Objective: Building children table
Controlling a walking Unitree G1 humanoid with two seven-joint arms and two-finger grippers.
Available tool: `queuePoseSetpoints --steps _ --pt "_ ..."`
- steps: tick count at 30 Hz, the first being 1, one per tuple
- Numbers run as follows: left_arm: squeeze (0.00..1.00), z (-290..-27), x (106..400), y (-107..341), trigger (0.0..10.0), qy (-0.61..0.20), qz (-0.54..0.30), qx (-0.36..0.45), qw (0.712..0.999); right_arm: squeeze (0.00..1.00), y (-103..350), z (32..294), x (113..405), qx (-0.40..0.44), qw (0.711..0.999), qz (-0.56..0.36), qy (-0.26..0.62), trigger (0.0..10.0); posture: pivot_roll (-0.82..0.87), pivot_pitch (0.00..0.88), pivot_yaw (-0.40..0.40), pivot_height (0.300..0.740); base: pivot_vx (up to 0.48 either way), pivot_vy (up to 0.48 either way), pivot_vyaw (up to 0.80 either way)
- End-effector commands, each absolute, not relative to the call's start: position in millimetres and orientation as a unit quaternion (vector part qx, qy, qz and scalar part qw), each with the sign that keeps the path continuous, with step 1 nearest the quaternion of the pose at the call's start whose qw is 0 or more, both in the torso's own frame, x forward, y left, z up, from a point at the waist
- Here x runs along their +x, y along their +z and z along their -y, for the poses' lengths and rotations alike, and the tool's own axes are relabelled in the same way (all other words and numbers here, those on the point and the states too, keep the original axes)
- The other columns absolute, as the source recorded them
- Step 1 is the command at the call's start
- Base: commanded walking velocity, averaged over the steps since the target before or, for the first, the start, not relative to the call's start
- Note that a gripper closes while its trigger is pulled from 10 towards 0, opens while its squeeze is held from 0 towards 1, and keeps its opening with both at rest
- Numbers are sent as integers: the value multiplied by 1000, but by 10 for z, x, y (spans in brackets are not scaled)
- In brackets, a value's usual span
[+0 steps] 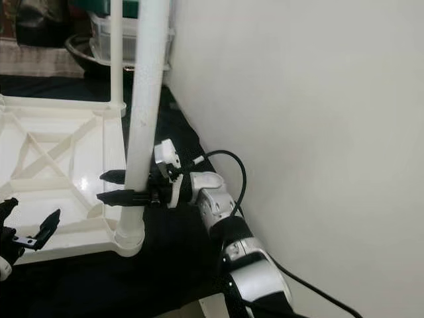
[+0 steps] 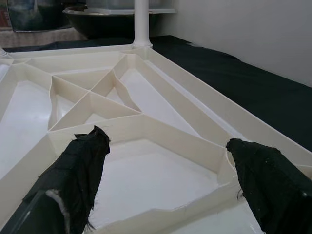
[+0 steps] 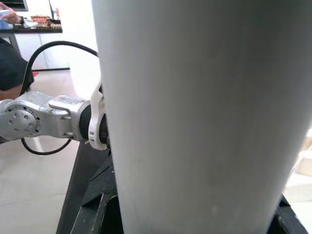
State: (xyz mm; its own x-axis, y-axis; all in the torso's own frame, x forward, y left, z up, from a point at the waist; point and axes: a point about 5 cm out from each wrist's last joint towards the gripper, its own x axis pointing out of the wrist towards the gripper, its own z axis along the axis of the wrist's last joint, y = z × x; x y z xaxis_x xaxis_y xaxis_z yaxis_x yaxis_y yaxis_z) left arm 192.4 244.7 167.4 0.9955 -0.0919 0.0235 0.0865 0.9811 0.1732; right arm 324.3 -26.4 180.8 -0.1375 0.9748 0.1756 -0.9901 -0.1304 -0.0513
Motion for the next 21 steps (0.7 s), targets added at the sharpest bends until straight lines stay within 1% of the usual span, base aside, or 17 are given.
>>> queuePoseSetpoints --steps 1,7,8,10,11,12,13,14,15,16,18,19,20,21 --pt "0 -2428 1936 1664 10000 -49 14 78 996 0 1644 266 3188 48 653 42 755 0 278 0 -192 740 0 0 0" --pt "0 -2443 1957 1675 10000 -46 18 77 996 0 1592 291 3190 34 664 36 746 0 275 0 -193 740 0 0 0" --pt "0 -2441 1960 1674 10000 -45 18 77 996 0 1577 288 3195 39 671 32 740 0 275 0 -192 740 0 0 0" --pt "0 -2436 1961 1670 10000 -44 19 76 996 0 1519 268 3220 39 709 21 704 0 275 0 -195 740 0 0 0" --pt "0 -2435 1959 1669 10000 -44 19 75 996 0 1488 251 3262 32 742 13 670 0 275 0 -195 740 0 0 0" --pt "0 -2435 1958 1669 10000 -44 19 75 996 0 1470 243 3288 25 763 9 646 0 275 0 -195 740 0 0 0" --pt "0 -2435 1958 1669 10000 -44 19 75 996 0 1470 243 3288 25 763 9 646 0 275 0 -195 740 0 0 0" --pt "0 -2434 1956 1667 10000 -43 20 74 996 0 1437 245 3350 38 800 -13 599 0 274 0 -198 740 0 0 0" --pt "0 -2434 1956 1667 10000 -43 20 74 996 0 1437 245 3350 38 800 -13 599 0 274 0 -198 740 0 0 0" --pt "0 -2432 1955 1665 10000 -42 20 74 996 0 1411 251 3389 47 822 -29 567 0 274 0 -198 740 0 0 0" --pt "0 -2433 1946 1661 10000 -39 21 72 996 0 1349 332 3482 80 890 -50 446 0 272 0 -197 740 0 0 0" --pt "0 -2435 1942 1659 10000 -38 21 72 996 0 1331 375 3501 86 910 -51 403 0 272 0 -197 740 0 0 0" --pt "0 -2435 1942 1659 10000 -38 21 72 996 0 1331 375 3501 86 910 -51 403 0 272 0 -197 740 0 0 0" --pt "0 -2444 1940 1657 10000 -36 21 72 997 0 1326 454 3524 77 933 -45 348 0 266 0 -193 740 0 0 0"
